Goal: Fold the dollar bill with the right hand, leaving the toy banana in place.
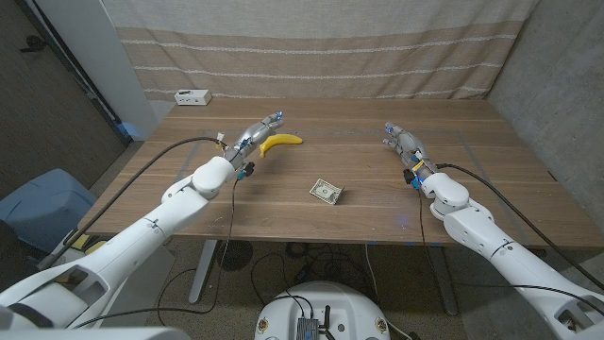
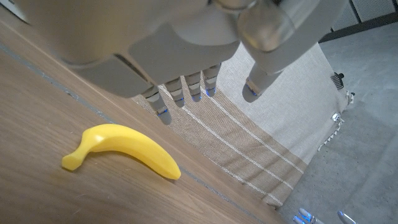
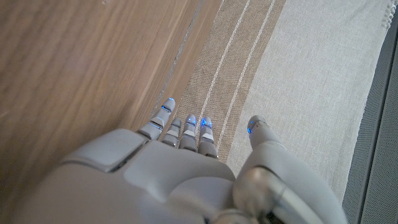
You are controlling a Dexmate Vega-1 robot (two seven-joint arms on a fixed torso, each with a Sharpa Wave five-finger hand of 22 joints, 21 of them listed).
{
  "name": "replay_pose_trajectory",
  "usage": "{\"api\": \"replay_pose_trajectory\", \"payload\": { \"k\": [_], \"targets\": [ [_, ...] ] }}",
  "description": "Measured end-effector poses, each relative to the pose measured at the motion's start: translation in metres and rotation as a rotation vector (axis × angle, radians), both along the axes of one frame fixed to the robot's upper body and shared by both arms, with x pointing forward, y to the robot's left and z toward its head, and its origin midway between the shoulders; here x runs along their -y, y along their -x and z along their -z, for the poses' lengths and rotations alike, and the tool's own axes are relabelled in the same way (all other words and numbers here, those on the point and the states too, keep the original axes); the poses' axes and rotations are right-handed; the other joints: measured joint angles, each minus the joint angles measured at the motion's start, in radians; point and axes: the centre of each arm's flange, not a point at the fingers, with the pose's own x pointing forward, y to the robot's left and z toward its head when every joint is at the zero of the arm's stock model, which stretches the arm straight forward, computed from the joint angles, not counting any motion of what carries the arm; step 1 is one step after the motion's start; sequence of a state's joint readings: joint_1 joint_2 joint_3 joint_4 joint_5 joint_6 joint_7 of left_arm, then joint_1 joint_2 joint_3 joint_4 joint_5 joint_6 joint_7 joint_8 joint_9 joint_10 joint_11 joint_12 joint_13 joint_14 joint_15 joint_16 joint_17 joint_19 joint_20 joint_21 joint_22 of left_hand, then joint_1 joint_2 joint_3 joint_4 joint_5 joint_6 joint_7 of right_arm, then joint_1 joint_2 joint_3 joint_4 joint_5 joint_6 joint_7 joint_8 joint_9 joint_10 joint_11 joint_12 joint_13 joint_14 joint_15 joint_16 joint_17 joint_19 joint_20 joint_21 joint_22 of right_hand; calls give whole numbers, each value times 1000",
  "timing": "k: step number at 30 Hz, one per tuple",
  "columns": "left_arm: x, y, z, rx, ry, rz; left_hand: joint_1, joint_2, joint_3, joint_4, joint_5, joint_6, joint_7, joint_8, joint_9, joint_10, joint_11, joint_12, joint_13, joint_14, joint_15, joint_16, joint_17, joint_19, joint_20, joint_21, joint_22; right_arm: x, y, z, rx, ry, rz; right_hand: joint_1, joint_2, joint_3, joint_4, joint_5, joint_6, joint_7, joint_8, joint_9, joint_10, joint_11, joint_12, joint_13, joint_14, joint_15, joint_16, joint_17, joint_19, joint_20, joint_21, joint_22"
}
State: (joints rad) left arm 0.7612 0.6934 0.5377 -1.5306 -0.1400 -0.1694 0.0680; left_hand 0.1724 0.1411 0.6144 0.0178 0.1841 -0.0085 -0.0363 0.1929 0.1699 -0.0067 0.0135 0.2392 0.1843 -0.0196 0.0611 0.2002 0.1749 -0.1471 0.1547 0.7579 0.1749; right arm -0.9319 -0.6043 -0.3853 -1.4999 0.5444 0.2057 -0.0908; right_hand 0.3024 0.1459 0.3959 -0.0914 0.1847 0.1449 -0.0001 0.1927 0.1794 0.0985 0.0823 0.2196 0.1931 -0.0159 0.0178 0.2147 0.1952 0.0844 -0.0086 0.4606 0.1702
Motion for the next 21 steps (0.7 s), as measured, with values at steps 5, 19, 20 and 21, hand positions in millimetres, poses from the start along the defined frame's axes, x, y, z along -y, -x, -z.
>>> {"api": "replay_pose_trajectory", "payload": {
  "k": [5,19,20,21],
  "targets": [
    [9,5,-5,32,-88,-18,0,0,3,3,0,7,-7,0,5,8,6,0,0,7,-9,0,-2,14,-69,-7,0,-2,5,0,5,19,6,4,4,3,-3,0,0,0,0,0,0,0,0,0,0,0,0,0,2,2,0,0],
    [30,20,-14,133,-245,-31,90,5,72,-59,-11,242,13,18,5,246,-19,27,2,234,-86,18,-8,70,-178,-52,-2,-6,18,6,6,52,22,4,4,3,-3,0,11,0,4,0,0,0,0,0,0,0,0,0,7,-4,-9,0],
    [32,22,-15,146,-260,-37,92,3,73,-69,-11,253,9,18,5,241,-33,17,-1,232,-94,8,-9,69,-184,-60,-3,-6,20,7,6,53,24,4,4,3,-3,0,11,0,4,0,0,0,0,0,0,0,0,0,7,-4,-9,0],
    [32,23,-15,155,-272,-44,97,-2,73,-79,-11,254,-1,9,4,227,-50,3,-3,218,-100,-4,-9,69,-184,-69,-3,-7,21,8,7,54,23,4,4,3,-3,0,11,0,4,0,0,0,0,0,0,0,0,0,7,-4,-9,0]
  ]
}}
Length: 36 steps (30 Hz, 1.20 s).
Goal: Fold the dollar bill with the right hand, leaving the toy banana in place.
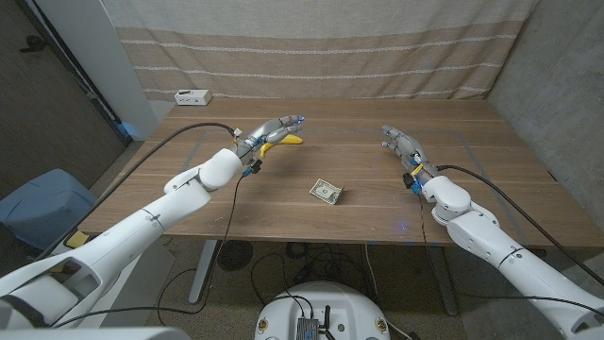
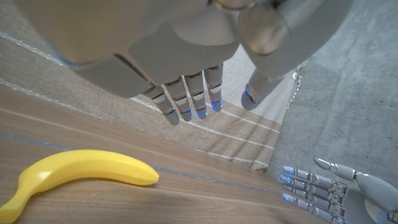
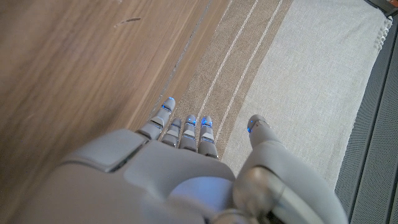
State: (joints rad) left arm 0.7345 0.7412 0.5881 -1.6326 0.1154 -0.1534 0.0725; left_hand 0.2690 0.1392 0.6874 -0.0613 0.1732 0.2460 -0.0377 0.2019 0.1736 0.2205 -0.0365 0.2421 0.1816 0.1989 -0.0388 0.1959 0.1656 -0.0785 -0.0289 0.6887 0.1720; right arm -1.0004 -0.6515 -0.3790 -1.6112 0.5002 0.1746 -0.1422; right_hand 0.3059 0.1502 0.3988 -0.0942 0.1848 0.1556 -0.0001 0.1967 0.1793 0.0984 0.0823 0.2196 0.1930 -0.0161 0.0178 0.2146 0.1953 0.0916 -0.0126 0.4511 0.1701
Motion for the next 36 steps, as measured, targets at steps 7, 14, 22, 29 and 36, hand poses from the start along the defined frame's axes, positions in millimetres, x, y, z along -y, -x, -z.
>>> {"api": "replay_pose_trajectory", "payload": {
  "k": [7,14,22,29,36],
  "targets": [
    [9,9,1,63,-76,-18,1,-1,-62,-30,0,-132,-68,-29,-2,-164,-58,-65,-5,-177,5,-23,0,-77,-5,-92,-5,1,8,6,0,0,9,7,3,0,-8,0,0,0,0,0,0,0,0,0,0,0,0,0,0,0,-4,0],
    [17,17,2,105,-159,-25,-10,-22,-147,-53,0,-237,-112,-28,-2,-279,-46,-50,-4,-310,4,-23,0,-42,40,-155,-5,1,15,11,1,-3,17,9,1,0,-8,-4,0,0,0,0,0,0,0,0,4,4,0,0,0,0,-4,0],
    [25,25,5,161,-249,-47,56,18,-115,-73,24,-70,18,15,22,-107,41,38,43,-134,62,38,40,-53,122,-201,30,1,23,18,3,-11,24,9,1,0,-8,-4,0,0,0,0,0,0,0,0,5,5,0,3,0,0,-8,0],
    [29,29,7,200,-314,-58,66,-12,-137,-84,28,-152,-10,-10,29,-184,49,70,99,-170,65,54,106,-20,70,-148,76,1,30,23,5,-19,32,9,1,0,-8,-4,0,0,0,0,0,0,0,3,5,5,0,3,3,4,-11,0],
    [35,32,6,222,-370,-48,81,-42,-144,-99,19,-96,-59,6,13,-147,5,70,78,-111,13,54,63,46,69,-119,65,2,36,28,6,-26,40,9,1,0,-8,-4,0,0,0,0,4,4,0,5,5,5,0,3,3,4,-11,0]
  ]
}}
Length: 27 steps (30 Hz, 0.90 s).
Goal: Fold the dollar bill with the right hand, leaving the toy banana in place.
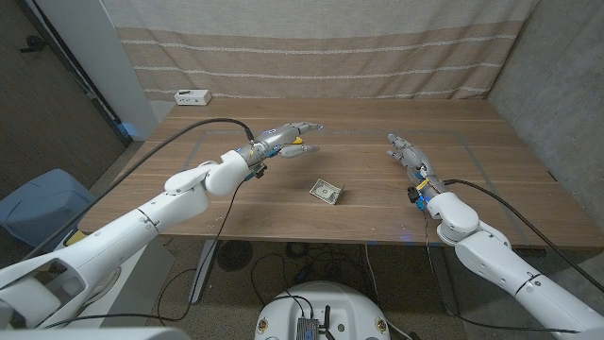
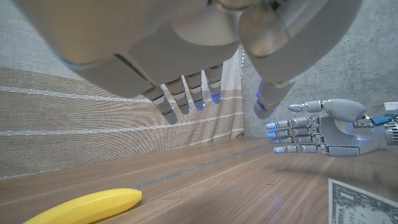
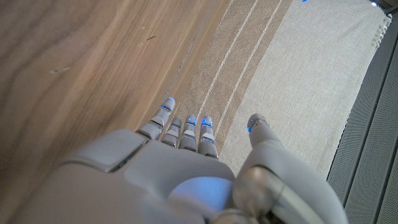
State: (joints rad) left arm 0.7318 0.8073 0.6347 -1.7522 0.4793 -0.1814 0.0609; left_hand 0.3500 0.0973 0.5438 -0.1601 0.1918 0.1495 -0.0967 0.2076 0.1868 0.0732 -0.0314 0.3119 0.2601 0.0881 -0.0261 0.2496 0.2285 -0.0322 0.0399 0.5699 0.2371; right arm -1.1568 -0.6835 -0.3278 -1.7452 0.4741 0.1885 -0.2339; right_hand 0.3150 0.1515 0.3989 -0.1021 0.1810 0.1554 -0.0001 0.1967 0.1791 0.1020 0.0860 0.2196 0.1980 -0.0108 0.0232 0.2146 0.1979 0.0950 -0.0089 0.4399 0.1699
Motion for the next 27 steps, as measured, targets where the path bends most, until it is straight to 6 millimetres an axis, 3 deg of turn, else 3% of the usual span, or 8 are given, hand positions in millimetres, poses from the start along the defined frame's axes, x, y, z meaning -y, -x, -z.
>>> {"api": "replay_pose_trajectory", "payload": {
  "k": [6,9,13,18,27],
  "targets": [
    [4,3,1,6,-46,8,10,-3,6,-6,0,29,-15,0,-4,14,-14,-8,-14,7,-2,-14,-22,19,7,4,-11,0,4,4,0,-4,5,0,0,0,0,0,0,0,0,0,0,0,0,0,0,0,0,0,0,0,-4,0],
    [6,4,3,4,-73,12,31,7,10,-10,0,36,-22,0,-6,14,-21,-16,-23,7,-2,-21,-33,25,-1,4,-18,-1,7,6,0,-3,7,0,0,0,0,0,9,2,0,0,0,0,0,0,0,0,0,0,0,0,-4,0],
    [7,7,3,4,-93,16,50,13,11,-11,0,47,-30,0,-10,21,-28,-20,-37,7,-2,-33,-47,27,-31,4,-28,-2,9,7,1,0,15,4,5,0,0,0,14,-3,0,0,6,-6,0,0,5,-6,4,4,6,-6,-7,0],
    [8,10,10,-6,-128,22,60,13,11,-11,0,81,-20,0,-10,44,-46,-27,-51,16,-11,-39,-57,27,-31,-1,-37,-4,13,10,-5,3,35,4,25,10,10,0,25,0,0,0,20,-13,0,0,10,-15,8,10,20,-20,-11,0],
    [8,16,22,-15,-174,30,71,11,11,-11,-7,121,7,0,-10,70,-33,-31,-64,31,-10,-41,-61,27,-31,-1,-42,-10,25,19,-17,10,64,4,25,14,14,0,31,-5,0,0,26,-10,0,0,10,-15,12,14,20,-20,-11,0]
  ]
}}
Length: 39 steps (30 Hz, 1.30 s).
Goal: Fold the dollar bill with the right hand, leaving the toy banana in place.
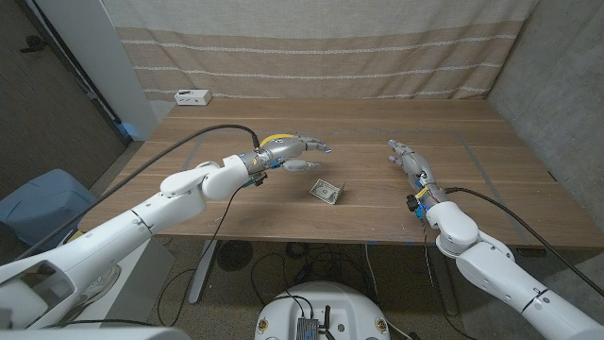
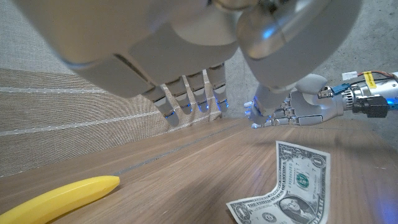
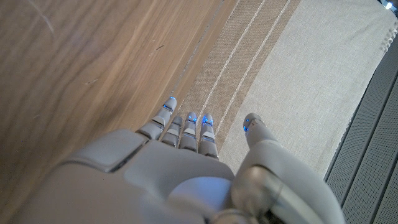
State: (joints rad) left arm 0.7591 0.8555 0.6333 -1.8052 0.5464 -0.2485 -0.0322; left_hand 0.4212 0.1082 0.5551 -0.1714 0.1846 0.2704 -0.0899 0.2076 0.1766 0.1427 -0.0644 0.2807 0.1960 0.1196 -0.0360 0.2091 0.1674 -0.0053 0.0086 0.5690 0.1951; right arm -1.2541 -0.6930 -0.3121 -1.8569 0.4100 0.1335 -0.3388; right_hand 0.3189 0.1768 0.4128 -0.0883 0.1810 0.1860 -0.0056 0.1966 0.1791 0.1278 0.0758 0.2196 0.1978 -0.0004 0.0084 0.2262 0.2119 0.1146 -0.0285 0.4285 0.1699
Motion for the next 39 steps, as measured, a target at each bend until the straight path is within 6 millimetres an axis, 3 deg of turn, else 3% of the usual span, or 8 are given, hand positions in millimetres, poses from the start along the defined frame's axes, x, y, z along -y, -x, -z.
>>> {"api": "replay_pose_trajectory", "payload": {
  "k": [8,11,15,20,25,29,33,39],
  "targets": [
    [0,5,10,-2,-34,4,4,-4,0,0,0,18,7,0,0,2,2,-4,-2,4,-4,-6,0,9,-2,0,-5,-3,8,3,5,5,12,0,0,4,4,0,0,0,0,0,1,1,0,0,0,0,0,0,0,0,0,0],
    [0,7,14,-2,-45,6,9,1,0,0,0,60,24,7,0,36,8,-4,-6,16,-2,-10,0,12,1,-2,-5,-3,10,6,4,7,16,0,0,4,4,0,0,1,0,0,1,1,0,0,0,0,0,0,4,-4,0,0],
    [1,10,18,-2,-55,8,9,1,0,7,0,115,51,12,3,83,28,-4,-6,43,-4,-10,0,27,29,-8,-5,-4,13,9,2,9,19,0,0,4,4,0,5,5,0,0,1,1,0,0,0,0,0,0,4,-4,0,0],
    [1,12,21,2,-66,6,9,1,-4,19,0,186,78,19,3,137,36,1,-6,90,-2,-8,2,29,72,-8,-5,-5,15,12,0,9,21,0,0,8,8,0,5,5,0,0,1,1,0,0,0,0,0,0,3,-4,-7,0],
    [1,14,25,10,-76,3,-10,20,0,28,0,290,121,40,10,222,52,16,1,156,1,3,8,36,90,-15,-5,-6,18,14,1,9,22,0,0,8,8,0,5,5,0,0,6,7,0,0,0,0,0,0,3,-4,-7,0],
    [1,14,26,13,-80,1,-26,36,16,41,0,384,163,59,16,289,67,31,6,205,4,10,13,41,95,-15,-2,-6,20,15,2,8,21,0,0,8,8,0,5,5,0,0,6,6,0,0,0,0,0,0,3,-4,-7,0],
    [1,14,27,9,-85,-3,-43,71,46,70,0,482,206,84,24,359,83,55,17,266,9,32,23,47,100,-15,-2,-7,21,16,-2,9,22,5,5,8,8,0,11,0,0,0,6,6,0,0,0,0,0,0,9,-9,-7,0],
    [1,13,26,1,-98,-7,-56,85,76,112,0,554,229,105,40,443,102,80,29,342,12,56,35,71,102,-7,3,-7,22,17,-9,10,22,5,5,11,11,4,11,0,0,0,6,6,0,0,0,0,0,5,9,-9,-10,0]
  ]
}}
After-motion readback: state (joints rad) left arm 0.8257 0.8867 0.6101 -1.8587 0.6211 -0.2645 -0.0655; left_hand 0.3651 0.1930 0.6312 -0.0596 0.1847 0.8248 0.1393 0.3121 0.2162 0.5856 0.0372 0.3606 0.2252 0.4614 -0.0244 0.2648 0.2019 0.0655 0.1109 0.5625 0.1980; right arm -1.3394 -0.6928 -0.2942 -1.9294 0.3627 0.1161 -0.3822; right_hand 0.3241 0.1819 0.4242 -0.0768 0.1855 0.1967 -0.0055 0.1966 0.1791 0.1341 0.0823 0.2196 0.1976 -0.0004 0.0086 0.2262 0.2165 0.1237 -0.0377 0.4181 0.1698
